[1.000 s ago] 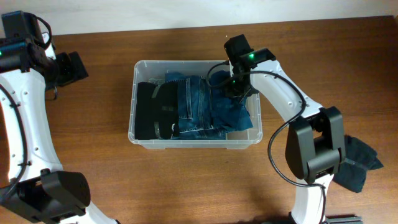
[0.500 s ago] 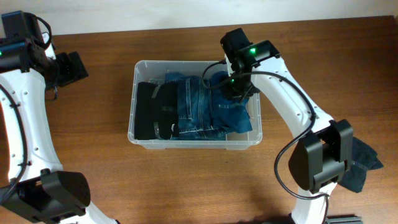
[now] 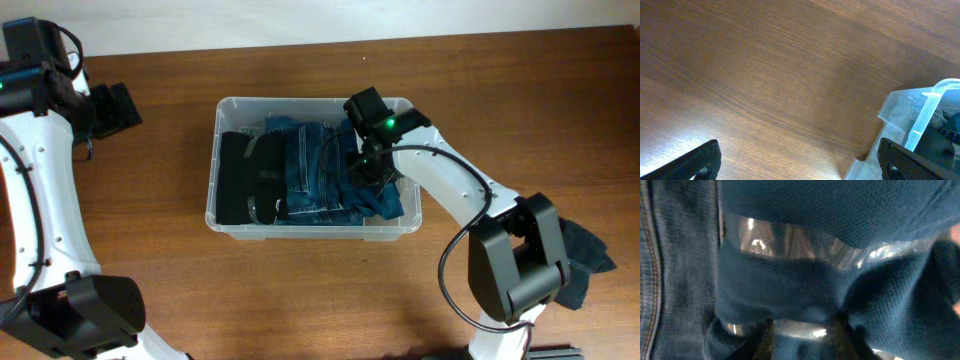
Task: Pack container
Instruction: 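Press the teal bundle down, open the right gripper and withdraw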
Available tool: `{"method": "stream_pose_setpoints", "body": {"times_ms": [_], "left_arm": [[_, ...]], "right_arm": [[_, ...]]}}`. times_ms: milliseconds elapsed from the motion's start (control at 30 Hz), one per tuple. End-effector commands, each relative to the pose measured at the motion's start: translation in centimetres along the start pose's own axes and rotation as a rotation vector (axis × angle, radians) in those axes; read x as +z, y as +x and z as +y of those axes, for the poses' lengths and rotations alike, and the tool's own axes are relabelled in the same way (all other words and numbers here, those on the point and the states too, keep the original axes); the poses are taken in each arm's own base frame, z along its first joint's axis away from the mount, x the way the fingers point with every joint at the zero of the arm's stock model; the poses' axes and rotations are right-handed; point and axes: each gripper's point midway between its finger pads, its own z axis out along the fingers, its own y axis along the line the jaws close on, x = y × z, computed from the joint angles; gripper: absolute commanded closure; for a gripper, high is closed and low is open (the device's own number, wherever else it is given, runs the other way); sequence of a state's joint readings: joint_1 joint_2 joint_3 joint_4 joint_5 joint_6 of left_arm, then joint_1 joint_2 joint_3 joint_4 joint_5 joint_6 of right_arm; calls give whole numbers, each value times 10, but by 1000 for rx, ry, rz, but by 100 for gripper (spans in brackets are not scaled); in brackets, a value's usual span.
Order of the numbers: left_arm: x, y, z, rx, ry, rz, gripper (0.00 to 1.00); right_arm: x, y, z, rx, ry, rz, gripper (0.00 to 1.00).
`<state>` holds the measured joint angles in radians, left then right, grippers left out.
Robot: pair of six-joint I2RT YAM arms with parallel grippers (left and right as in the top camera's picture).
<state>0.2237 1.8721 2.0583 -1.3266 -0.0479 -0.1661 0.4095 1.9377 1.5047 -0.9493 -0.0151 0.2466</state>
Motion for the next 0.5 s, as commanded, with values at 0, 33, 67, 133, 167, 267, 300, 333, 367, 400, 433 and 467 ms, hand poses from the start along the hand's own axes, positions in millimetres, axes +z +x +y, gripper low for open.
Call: {"method": "stream_pose_setpoints", "body": {"times_ms": [0,33,67,133,167,267,300,333,367,400,433,467], "left_arm": [[-5,-2,-1,-7,9,-14,1],[-5,-2,-1,-7,9,-14,1],[-5,-2,-1,-7,9,-14,0],[-5,-2,-1,-7,9,-14,1],[-5,-2,-1,-7,9,-14,0],[-5,-2,-1,-7,9,-14,1],[-5,-2,-1,-7,9,-14,1],[-5,-2,-1,-7,9,-14,1],[-5,-2,-1,-7,9,-14,0],[-5,-2,-1,-7,9,-14,1],[-5,-2,-1,-7,9,-14,1],[-5,-2,-1,-7,9,-14,1]], "right_arm": [[-22,-12,9,-38,-16,-4,64],[-42,-22,11,-38,-23,-35,63],[-55,-27,12,-40,-27,-54,62],[-104,-38,10,-28,-36,-114,62],[-117,-39,5,-20,-30,-128,61],[-162,-36,-28,47,16,-182,58],[-173,-32,-43,82,25,-192,58],[-182,-27,-59,127,35,-197,58],[-187,-23,-72,163,43,-197,58],[-197,-13,-101,253,64,-194,58],[-202,-6,-120,306,77,-189,57],[-206,2,-141,366,92,-181,58]]}}
